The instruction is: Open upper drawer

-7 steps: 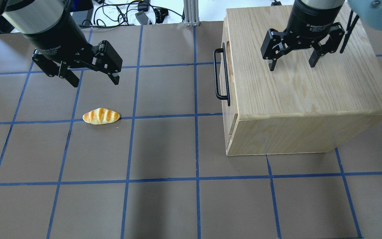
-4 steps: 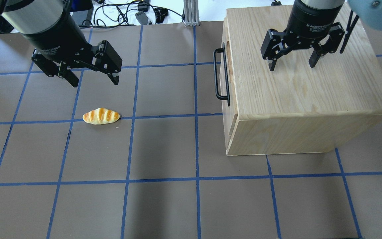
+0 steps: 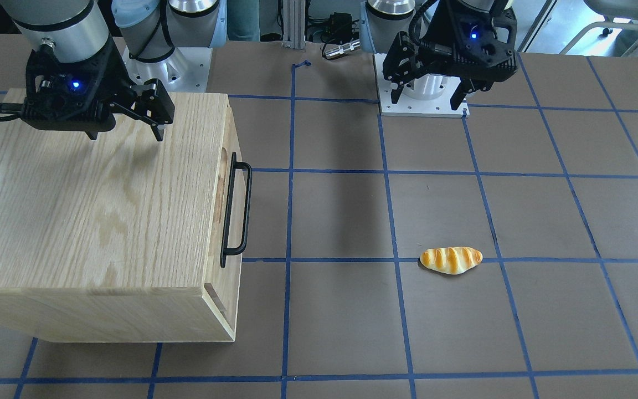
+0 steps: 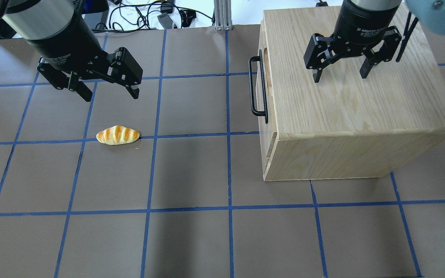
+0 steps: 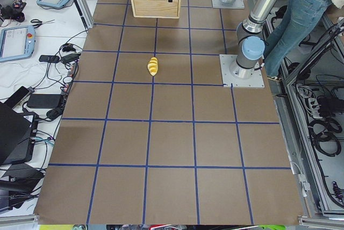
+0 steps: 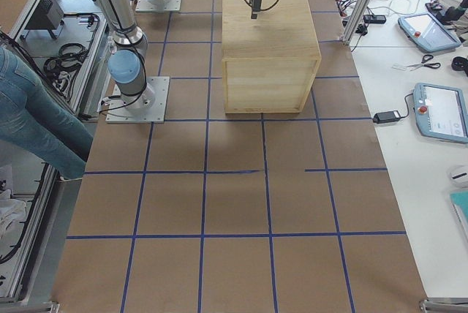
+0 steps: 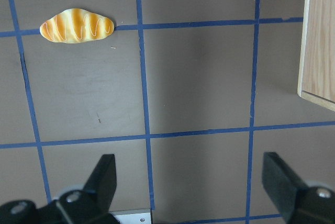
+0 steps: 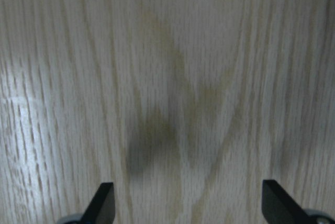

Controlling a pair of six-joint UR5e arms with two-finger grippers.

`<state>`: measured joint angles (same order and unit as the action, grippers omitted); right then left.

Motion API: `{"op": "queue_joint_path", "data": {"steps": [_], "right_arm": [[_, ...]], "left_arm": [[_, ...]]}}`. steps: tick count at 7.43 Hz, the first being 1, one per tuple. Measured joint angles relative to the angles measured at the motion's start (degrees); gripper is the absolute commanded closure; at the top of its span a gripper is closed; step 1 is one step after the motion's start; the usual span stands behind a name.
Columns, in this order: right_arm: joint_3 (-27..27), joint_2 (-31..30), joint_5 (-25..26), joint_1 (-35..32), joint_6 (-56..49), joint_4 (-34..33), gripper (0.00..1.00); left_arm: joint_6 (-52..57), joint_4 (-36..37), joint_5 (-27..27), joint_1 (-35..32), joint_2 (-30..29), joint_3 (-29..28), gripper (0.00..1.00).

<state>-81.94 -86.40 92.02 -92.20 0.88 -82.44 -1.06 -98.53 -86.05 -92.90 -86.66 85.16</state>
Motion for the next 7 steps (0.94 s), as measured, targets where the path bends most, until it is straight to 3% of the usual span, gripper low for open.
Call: {"op": "queue_joint_path", "data": {"steps": [5,7], "right_arm": [[-0.02,0.00,0.00,0.00,0.00,0.00,0.00],[0.01,0.00,0.00,0.00,0.00,0.00,0.00]], "left_arm": [[-0.73,1.32,1.34,-0.53,-2.43,-0.62,0.00],[-4.94,7.34,4.19,-3.30,-6.30,-0.68,0.00]]}}
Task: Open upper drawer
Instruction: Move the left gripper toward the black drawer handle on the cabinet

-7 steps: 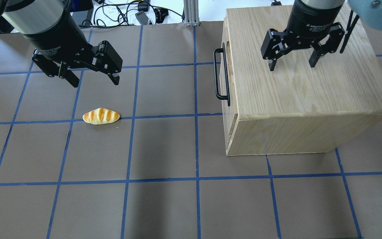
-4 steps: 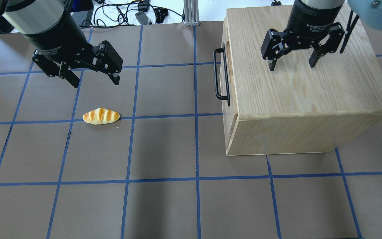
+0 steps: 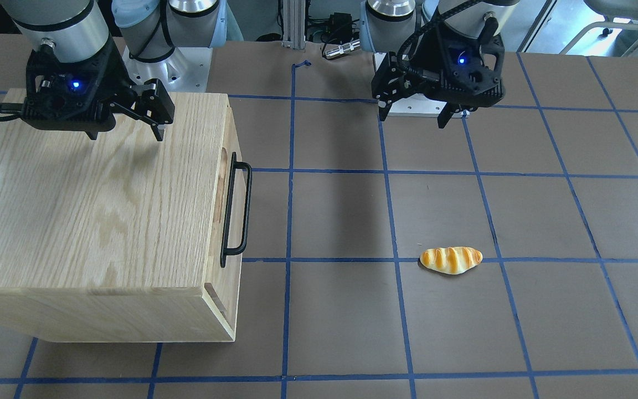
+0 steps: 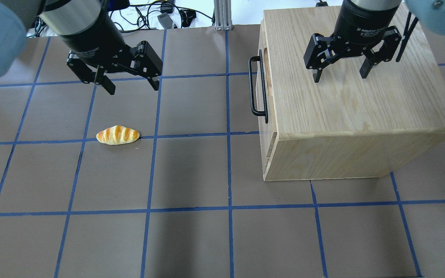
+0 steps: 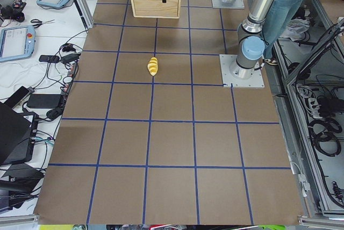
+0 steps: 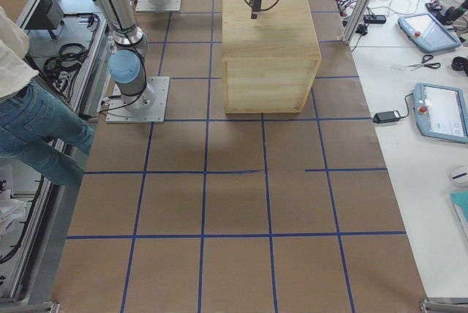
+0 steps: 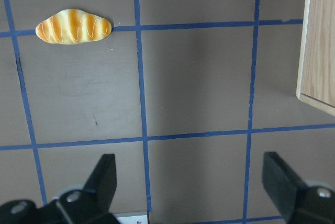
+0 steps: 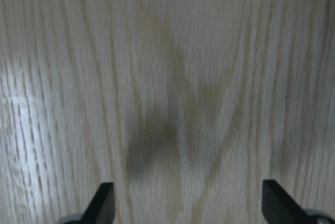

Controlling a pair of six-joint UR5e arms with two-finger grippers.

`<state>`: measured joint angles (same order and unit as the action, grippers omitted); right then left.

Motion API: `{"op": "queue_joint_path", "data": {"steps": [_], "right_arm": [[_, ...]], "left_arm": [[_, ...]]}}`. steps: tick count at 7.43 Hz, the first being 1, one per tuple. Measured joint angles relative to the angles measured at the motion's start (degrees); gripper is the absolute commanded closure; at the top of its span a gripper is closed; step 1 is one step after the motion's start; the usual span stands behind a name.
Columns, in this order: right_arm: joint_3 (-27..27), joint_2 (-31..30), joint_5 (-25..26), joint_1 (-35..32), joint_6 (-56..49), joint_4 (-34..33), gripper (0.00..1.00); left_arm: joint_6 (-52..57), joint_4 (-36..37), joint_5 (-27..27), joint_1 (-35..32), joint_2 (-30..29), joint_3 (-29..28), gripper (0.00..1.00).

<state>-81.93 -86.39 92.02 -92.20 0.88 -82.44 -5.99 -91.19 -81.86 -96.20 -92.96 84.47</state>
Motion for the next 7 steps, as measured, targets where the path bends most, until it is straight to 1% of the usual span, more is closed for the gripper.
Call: {"op": "queue_joint_path", "data": {"steps": [2,3,4,5,7], "right_arm": [[0.01,0.00,0.00,0.00,0.00,0.00,0.00],[0.01,0.00,0.00,0.00,0.00,0.00,0.00],[0.00,0.00,0.00,0.00,0.00,0.00,0.00],[-0.02,0.00,0.00,0.00,0.00,0.00,0.00],[-0.03,0.00,0.00,0.00,0.00,0.00,0.00]], "left_arm": [[-8.77,9.80,3.70,-4.97,-5.60,-0.01,0.00],[-12.93,15.90,5.29,-7.34,-8.37,-0.01,0.00],[-15.50,20.90,6.13,-9.40,-10.97,-0.01,0.00],[-16.56,23.70,6.50,-10.89,-13.06,-0.01,0.00],[-16.87,25.77,6.66,-12.09,-15.92,-0.05,0.00]]}}
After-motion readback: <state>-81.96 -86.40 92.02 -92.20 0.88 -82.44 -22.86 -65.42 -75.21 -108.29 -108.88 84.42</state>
